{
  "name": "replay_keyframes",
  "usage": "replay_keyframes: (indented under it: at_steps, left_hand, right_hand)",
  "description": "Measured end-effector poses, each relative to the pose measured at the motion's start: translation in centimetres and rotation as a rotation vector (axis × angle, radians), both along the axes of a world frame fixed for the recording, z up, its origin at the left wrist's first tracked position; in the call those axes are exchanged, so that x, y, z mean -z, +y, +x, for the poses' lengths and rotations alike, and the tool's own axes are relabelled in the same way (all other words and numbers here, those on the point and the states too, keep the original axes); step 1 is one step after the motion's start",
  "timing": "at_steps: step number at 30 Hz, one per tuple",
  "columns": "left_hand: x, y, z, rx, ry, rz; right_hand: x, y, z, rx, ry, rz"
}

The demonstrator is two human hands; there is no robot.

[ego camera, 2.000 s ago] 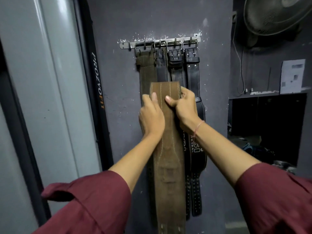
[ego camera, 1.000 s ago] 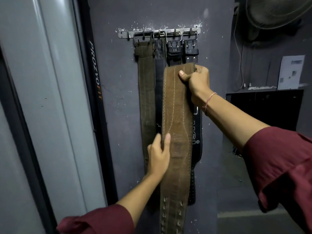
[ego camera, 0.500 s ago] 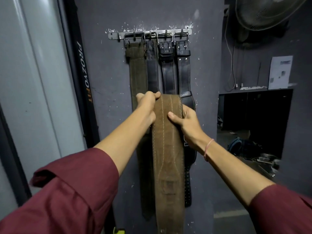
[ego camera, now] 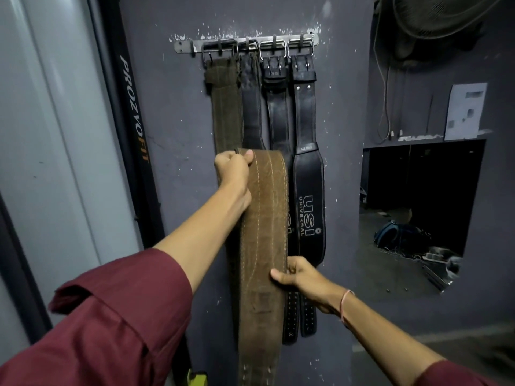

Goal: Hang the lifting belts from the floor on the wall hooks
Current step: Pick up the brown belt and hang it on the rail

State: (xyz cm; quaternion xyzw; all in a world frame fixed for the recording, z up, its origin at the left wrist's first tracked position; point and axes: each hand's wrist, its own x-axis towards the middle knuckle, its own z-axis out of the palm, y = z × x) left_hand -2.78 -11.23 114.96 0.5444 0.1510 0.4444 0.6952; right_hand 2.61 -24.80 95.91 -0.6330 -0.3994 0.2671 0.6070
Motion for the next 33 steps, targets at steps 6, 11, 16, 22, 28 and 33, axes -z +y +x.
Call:
replay_keyframes:
  at_steps: [6,11,16,22,28,33]
  left_hand:
    - [1.4,-0.6,-1.8,0.102,-0.055,0.227]
    - [3.1,0.2,-3.2,0.133,-0.130,0.321]
    - [3.3,0.0,-2.7,0.202,-0.081,0.344]
    - [1.1,1.7,-1.7,0.025,0.278,0.114]
    - [-1.7,3.3,-2.5,0.325,-0.011,-0.041]
    - [-1.6,3.8,-2.0,0.155,-0.148,0.067]
  right_hand:
    - [-14.1,1.6,1.9,0.040,0.196,0.434]
    - [-20.9,2.2,2.6,0.185,0.231,0.415]
    - [-20.4,4.3,1.3,0.348,0.257,0.323]
    - [-18.4,4.9,0.3,0.405,0.035,0.573]
    - [-16.6,5.0,-1.5,0.274,-0.197,0.596]
    - [-17.1,5.2,-1.2,0.247,-0.199,0.538]
